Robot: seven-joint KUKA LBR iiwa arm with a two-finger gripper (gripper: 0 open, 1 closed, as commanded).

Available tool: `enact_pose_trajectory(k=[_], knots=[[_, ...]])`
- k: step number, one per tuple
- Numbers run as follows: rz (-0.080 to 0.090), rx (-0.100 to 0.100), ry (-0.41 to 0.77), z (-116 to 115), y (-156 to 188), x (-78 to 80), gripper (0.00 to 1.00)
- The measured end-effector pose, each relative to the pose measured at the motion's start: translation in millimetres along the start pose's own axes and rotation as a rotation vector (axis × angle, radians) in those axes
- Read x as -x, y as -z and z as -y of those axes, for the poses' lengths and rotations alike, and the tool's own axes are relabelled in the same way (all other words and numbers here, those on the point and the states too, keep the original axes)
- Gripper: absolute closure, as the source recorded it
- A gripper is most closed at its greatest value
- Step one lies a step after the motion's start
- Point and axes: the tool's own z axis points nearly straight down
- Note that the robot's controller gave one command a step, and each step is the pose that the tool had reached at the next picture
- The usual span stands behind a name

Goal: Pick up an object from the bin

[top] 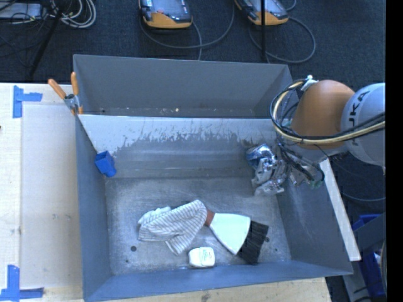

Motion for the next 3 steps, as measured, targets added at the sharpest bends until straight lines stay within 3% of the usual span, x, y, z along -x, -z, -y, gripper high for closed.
enact_pose_trajectory(k=[1,2,3], knots=[[0.000,0.000,0.001,-0.1,0.0,0.1,1.00],[0.004,-0.001,-0.068,5.4,43.5,-37.8,0.00],[0.003,-0.001,-0.067,5.1,43.4,-37.8,0.00]])
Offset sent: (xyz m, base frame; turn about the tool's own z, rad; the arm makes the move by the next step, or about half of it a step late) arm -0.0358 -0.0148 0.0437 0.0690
